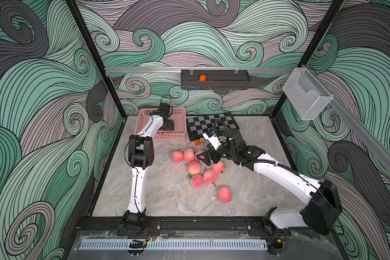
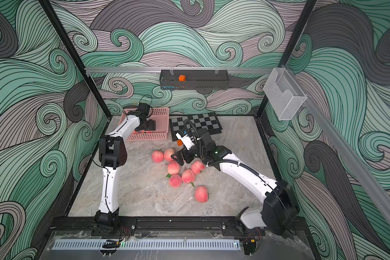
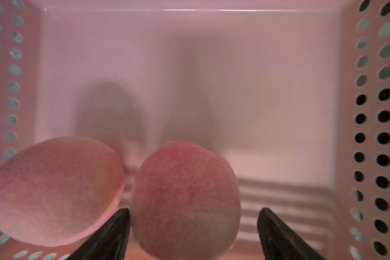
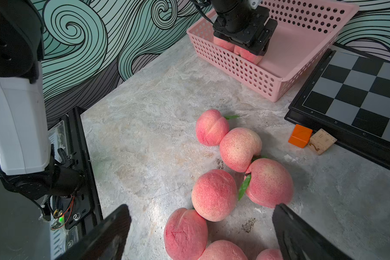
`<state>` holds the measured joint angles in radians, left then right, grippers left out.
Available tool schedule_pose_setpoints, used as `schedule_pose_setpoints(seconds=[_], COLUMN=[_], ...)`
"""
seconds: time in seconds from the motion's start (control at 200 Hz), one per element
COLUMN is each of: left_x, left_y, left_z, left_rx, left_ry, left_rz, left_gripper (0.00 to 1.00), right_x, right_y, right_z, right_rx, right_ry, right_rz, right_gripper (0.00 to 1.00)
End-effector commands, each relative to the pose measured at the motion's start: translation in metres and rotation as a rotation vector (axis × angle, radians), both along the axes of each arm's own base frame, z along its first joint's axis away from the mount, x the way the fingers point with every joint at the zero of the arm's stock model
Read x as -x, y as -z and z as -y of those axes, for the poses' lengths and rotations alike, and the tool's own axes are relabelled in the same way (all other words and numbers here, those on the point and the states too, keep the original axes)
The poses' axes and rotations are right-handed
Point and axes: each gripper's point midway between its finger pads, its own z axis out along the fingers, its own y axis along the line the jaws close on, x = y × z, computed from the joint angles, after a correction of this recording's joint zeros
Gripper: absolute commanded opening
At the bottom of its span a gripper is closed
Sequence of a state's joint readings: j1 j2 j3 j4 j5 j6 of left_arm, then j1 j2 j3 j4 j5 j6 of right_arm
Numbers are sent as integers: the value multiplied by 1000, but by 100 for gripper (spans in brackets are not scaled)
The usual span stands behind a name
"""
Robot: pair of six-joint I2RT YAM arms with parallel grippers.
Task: Put the peaches into the basket
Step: Place the peach in the basket.
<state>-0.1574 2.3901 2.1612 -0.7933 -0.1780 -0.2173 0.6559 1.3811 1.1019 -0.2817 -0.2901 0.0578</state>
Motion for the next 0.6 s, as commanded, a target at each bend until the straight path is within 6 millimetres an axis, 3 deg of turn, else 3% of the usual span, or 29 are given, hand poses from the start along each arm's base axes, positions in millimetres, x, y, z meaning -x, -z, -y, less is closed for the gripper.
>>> schedule_pose_setpoints(seconds=[0.0, 0.14, 0.305, 0.595], left_x=[4, 19, 55, 137], left_y=[-60, -88, -109, -112], left_z=[8, 13, 24, 62], left_rx=[49, 62, 80, 118], left_ry=[24, 27, 25, 108], left_rz=[87, 111, 82, 29], left_gripper=[91, 93, 93, 93], right_x=[7, 19, 36, 80], right_y=[0, 1, 3, 25], right_z=[13, 30, 54, 85], right_rx=[26, 58, 107, 173], right_ry=[12, 52, 115, 188], right_rz=[12, -9, -46, -131], right_gripper=[99, 99, 99, 99])
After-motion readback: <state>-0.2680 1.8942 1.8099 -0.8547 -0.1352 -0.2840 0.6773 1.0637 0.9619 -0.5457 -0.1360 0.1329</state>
